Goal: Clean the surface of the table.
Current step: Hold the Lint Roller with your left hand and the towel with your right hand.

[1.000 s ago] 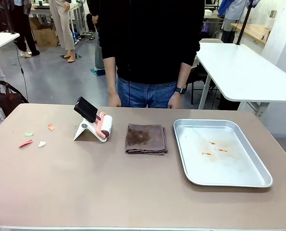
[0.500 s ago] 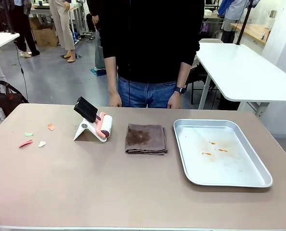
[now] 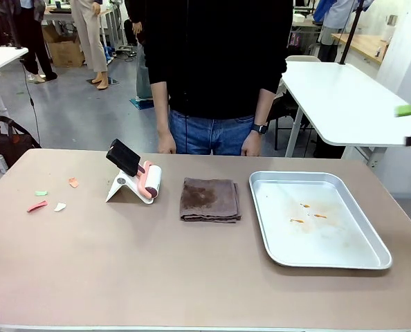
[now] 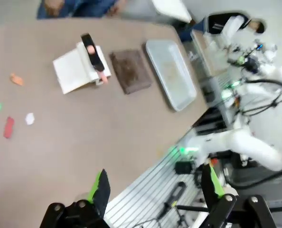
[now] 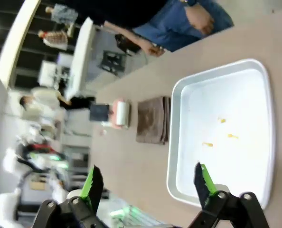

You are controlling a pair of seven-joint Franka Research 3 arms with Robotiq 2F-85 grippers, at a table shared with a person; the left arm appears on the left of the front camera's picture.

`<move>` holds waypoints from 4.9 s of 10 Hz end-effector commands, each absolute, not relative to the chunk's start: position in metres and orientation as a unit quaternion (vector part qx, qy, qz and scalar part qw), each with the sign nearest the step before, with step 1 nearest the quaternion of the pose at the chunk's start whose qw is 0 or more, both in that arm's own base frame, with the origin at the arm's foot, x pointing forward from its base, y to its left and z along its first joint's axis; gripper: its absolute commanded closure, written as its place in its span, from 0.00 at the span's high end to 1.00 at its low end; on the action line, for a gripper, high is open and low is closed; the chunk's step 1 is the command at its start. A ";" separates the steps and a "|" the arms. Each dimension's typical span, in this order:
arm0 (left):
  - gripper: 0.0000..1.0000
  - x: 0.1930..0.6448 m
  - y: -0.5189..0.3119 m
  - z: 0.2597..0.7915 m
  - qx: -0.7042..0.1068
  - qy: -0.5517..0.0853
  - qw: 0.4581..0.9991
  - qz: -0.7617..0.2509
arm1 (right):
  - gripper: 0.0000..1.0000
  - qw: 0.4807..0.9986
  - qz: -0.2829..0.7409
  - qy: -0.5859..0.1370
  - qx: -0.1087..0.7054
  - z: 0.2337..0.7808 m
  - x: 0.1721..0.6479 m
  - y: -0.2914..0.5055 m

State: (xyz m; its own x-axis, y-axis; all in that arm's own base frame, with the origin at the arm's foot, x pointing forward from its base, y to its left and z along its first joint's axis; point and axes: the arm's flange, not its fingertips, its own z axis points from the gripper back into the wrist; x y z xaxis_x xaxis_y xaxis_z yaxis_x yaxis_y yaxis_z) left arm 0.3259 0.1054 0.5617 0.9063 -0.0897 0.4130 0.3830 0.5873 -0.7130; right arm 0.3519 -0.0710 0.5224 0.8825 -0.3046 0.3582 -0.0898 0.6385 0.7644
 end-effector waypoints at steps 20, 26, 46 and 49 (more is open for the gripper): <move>1.00 0.521 -0.039 0.440 -0.317 -0.048 0.941 -0.105 | 1.00 0.978 0.081 -0.041 0.187 0.396 0.531 0.284; 1.00 0.542 -0.067 0.408 -0.377 -0.044 0.914 -0.142 | 1.00 0.990 0.009 0.054 0.127 0.340 0.529 0.306; 1.00 0.560 -0.082 0.389 -0.333 -0.052 0.938 -0.086 | 1.00 0.999 -0.025 0.018 0.027 0.299 0.546 0.332; 1.00 0.559 -0.081 0.388 -0.339 -0.054 0.935 -0.086 | 1.00 0.999 -0.030 0.018 0.024 0.299 0.546 0.332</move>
